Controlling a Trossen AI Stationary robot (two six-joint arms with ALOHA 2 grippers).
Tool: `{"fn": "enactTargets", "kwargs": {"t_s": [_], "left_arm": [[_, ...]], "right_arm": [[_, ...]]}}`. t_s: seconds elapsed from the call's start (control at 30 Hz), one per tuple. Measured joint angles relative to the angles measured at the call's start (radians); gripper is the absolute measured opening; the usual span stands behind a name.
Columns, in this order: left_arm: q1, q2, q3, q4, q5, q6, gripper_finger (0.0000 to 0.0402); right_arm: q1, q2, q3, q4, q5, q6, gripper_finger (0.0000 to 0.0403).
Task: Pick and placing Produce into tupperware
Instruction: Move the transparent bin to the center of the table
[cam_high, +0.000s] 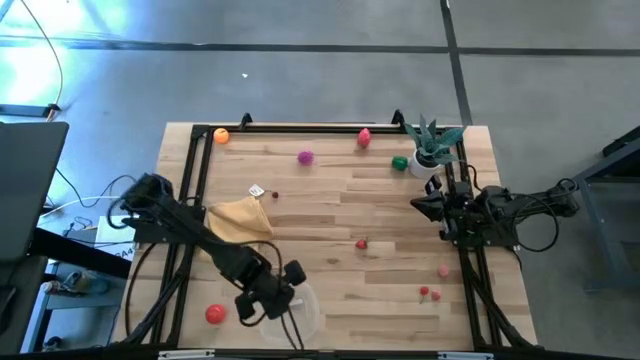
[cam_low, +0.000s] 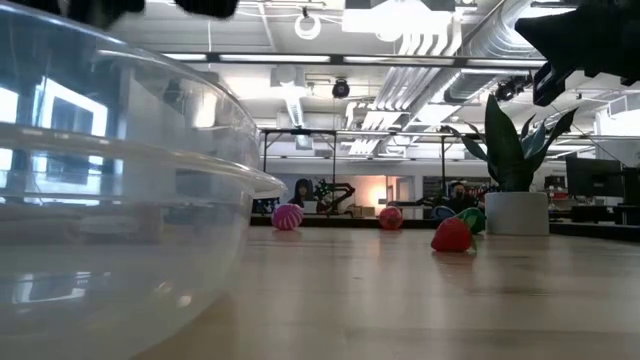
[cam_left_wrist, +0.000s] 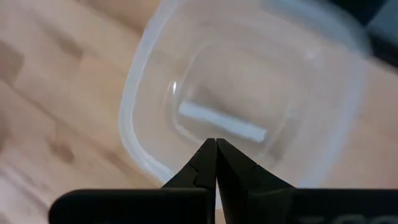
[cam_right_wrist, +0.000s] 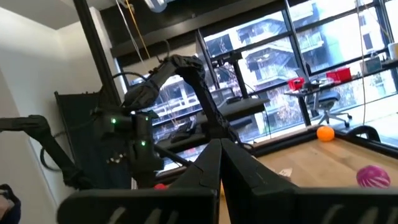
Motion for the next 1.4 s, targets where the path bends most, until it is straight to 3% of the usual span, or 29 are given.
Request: {"fn": "enactTargets", "kwargs": {"t_s": [0.57, 1.23, 1.4], "left_arm": [[0.046, 0.197, -0.001, 0.065, -0.094, -0.026, 0.0001], [0.29, 0.21, 0.0, 0.247, -0.054, 0.226, 0.0001], [0.335, 0.217, 0.0, 0.304, 0.016, 0.262, 0.0001]], "right_arm": [[0.0, 0.0, 0.0, -0.031, 0.0, 0.0, 0.0], [0.0, 0.0, 0.0, -0.054, 0.001, -0.002, 0.0], [0.0, 0.0, 0.0, -0.054, 0.001, -0.002, 0.0]]}}
